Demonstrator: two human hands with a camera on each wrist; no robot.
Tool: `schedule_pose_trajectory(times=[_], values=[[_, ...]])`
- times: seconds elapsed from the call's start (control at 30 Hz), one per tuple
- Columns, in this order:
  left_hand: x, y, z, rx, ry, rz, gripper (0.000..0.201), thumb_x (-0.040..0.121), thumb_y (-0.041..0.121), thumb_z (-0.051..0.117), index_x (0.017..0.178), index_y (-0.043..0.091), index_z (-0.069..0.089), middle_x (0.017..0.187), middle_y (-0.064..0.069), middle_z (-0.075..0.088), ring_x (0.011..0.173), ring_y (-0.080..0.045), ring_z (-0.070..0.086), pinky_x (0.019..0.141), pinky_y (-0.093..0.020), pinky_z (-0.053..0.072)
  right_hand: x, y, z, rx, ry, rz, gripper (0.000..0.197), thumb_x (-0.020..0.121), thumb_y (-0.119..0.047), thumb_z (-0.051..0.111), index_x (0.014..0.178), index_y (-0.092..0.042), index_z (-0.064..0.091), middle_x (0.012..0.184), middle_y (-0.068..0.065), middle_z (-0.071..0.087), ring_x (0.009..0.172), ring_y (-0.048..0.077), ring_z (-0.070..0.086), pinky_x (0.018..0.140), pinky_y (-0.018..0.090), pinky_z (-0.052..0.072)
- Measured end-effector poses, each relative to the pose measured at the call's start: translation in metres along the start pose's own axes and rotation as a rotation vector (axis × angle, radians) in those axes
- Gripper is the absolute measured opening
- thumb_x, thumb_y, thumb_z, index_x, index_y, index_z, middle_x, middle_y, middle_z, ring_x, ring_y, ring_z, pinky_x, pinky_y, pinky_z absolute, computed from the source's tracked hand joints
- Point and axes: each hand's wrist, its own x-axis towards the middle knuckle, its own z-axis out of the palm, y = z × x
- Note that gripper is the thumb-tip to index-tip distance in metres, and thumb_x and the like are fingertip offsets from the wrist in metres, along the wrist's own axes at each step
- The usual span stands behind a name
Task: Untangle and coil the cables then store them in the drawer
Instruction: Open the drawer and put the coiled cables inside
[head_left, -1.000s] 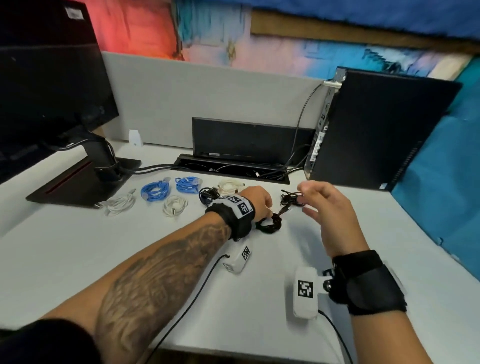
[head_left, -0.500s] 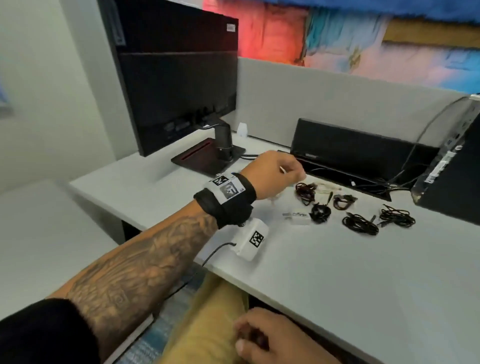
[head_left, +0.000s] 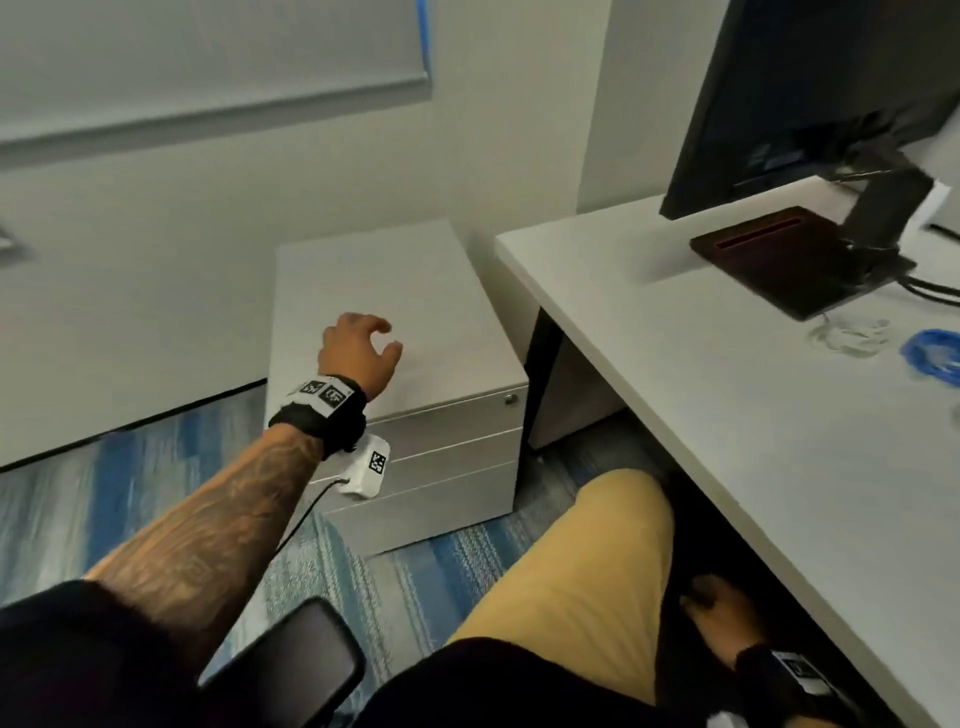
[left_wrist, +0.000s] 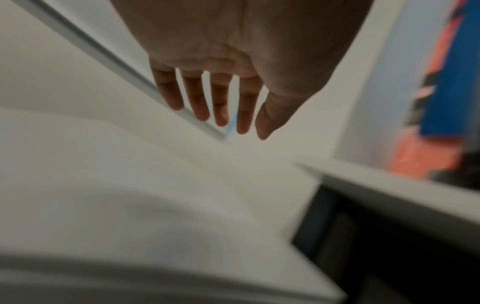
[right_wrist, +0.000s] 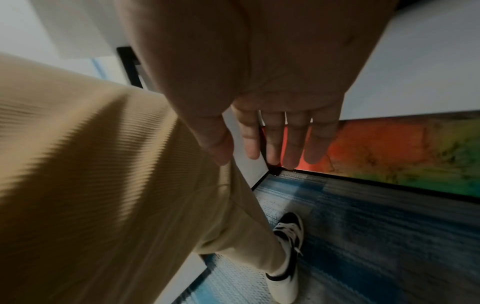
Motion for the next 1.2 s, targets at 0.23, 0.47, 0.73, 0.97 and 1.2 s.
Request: schedule_pose_trajectory(times=[0.23, 0.47, 0.73, 0.97, 1.2], values=[[-0.048, -0.135, 0.011, -0.102, 0.078, -0.371, 0.083, 0.08, 0.044, 0.078, 0.14, 0.002, 0.039, 0.147, -0.021, 0.036, 0.131, -0.037, 0.042, 0.111, -0.044, 0.035, 0.012, -0.029, 0.021, -0.008, -0.09, 0.031, 0.03, 0.098, -0.011, 0.059, 0.126, -0.001, 0.065, 0.13, 0.021, 0.064, 0.118, 0.036, 0.06, 0.1, 0.039, 0.045], [-0.081, -0.158, 0.026, -0.454, 0.173, -0.657, 0.078, 0.071, 0.061, 0.079, 0.121, 0.007, 0.054, 0.116, -0.011, 0.06, 0.108, -0.033, 0.06, 0.094, -0.04, 0.048, 0.005, -0.045, 0.02, -0.056, -0.146, -0.007, 0.008, 0.099, -0.008, 0.056, 0.099, -0.014, 0.062, 0.102, 0.012, 0.063, 0.096, 0.026, 0.055, 0.089, 0.033, 0.041], [-0.083, -0.178, 0.03, -0.524, 0.05, -0.655, 0.084, 0.082, 0.066, 0.063, 0.142, 0.008, 0.051, 0.137, -0.017, 0.057, 0.125, -0.034, 0.054, 0.108, -0.042, 0.041, 0.002, -0.043, 0.022, -0.11, -0.175, -0.008, 0.023, 0.098, -0.009, 0.058, 0.079, -0.017, 0.067, 0.11, 0.021, 0.073, 0.1, 0.031, 0.063, 0.086, 0.035, 0.045], [-0.086, -0.18, 0.032, -0.506, 0.104, -0.592, 0.049, 0.087, 0.06, 0.062, 0.11, 0.018, 0.068, 0.103, -0.009, 0.067, 0.101, -0.03, 0.062, 0.092, -0.037, 0.049, -0.001, -0.045, 0.022, -0.111, -0.149, -0.016, 0.017, 0.097, -0.008, 0.061, 0.082, -0.014, 0.069, 0.111, 0.023, 0.073, 0.099, 0.033, 0.065, 0.084, 0.034, 0.044], [-0.1, -0.178, 0.018, -0.18, -0.088, -0.566, 0.052, 0.092, 0.05, 0.061, 0.057, 0.016, 0.044, 0.058, -0.008, 0.045, 0.061, -0.026, 0.048, 0.062, -0.033, 0.04, -0.009, -0.051, 0.019, -0.112, -0.144, -0.018, 0.015, 0.098, -0.011, 0.06, 0.085, -0.015, 0.065, 0.115, 0.023, 0.071, 0.092, 0.026, 0.058, 0.08, 0.03, 0.04]])
